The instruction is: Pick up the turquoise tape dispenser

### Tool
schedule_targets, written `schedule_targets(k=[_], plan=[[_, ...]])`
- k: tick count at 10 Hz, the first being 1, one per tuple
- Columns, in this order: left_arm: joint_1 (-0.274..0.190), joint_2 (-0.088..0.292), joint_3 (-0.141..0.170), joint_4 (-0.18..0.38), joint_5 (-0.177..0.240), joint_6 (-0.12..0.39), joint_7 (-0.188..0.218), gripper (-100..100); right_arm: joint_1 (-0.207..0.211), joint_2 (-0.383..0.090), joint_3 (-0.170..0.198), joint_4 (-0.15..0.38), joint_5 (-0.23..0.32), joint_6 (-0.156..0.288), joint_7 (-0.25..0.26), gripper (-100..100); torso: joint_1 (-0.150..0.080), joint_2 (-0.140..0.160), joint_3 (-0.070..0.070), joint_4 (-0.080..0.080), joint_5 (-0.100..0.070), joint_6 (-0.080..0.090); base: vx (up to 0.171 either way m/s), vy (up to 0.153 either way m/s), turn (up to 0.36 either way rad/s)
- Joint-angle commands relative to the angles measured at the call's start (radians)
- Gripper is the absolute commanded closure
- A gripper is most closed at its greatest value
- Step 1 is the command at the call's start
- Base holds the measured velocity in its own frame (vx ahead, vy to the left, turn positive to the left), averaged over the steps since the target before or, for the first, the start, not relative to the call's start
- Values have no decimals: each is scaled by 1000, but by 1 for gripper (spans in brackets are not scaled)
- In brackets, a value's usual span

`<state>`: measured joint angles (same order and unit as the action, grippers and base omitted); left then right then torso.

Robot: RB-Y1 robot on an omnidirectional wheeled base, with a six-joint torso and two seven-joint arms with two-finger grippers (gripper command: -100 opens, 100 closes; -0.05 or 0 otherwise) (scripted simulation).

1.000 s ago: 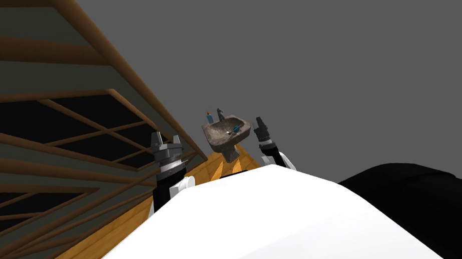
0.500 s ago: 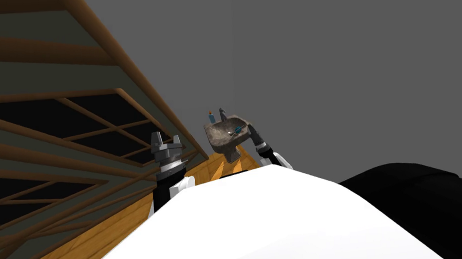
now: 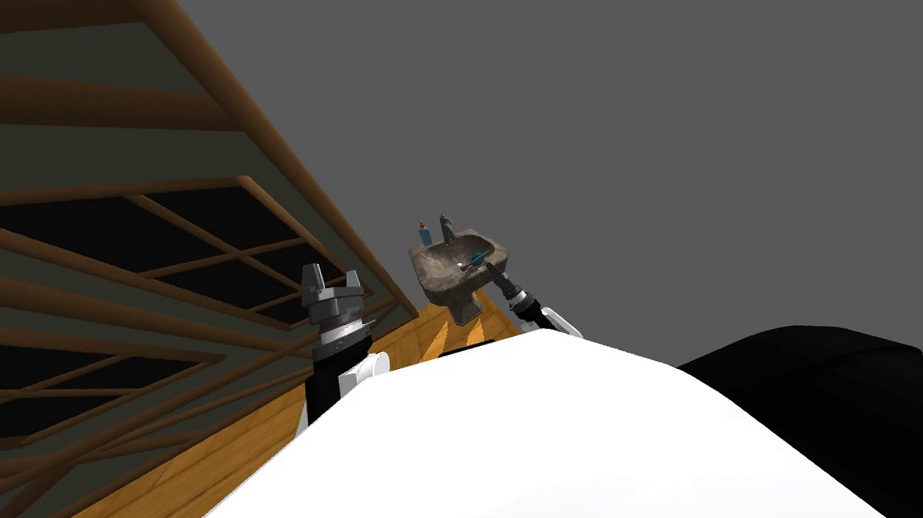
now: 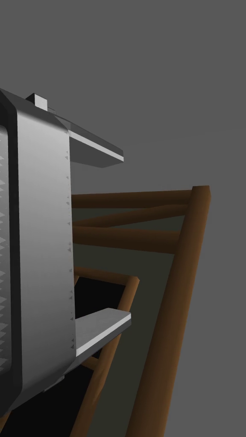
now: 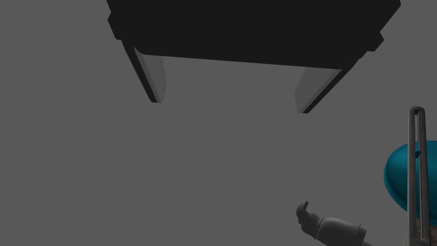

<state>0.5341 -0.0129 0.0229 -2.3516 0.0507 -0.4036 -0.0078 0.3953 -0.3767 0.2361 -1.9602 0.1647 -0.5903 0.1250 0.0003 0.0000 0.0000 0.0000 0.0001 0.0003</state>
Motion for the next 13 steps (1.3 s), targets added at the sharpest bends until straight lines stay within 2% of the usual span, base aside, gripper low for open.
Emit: schedule_targets(k=[1, 8, 9, 13], plan=[[0, 0, 0, 0, 0, 0, 0, 0, -7, -3, 9, 21, 4, 0, 6, -100, 0, 0, 0, 0, 0, 0, 8, -7, -23], [0, 0, 0, 0, 0, 0, 0, 0, -7, -3, 9, 21, 4, 0, 6, -100, 0, -1, -1, 0, 0, 0, 7, 2, 9], [0, 0, 0, 0, 0, 0, 0, 0, 25, -24, 16, 39, 46, -8, -2, -100, 0, -1, 0, 0, 0, 0, -47, -24, -182], [0, 0, 0, 0, 0, 0, 0, 0, 81, -93, 15, 79, 146, -21, -13, -100, -4, 8, 4, 2, -1, 1, -106, -46, -175]])
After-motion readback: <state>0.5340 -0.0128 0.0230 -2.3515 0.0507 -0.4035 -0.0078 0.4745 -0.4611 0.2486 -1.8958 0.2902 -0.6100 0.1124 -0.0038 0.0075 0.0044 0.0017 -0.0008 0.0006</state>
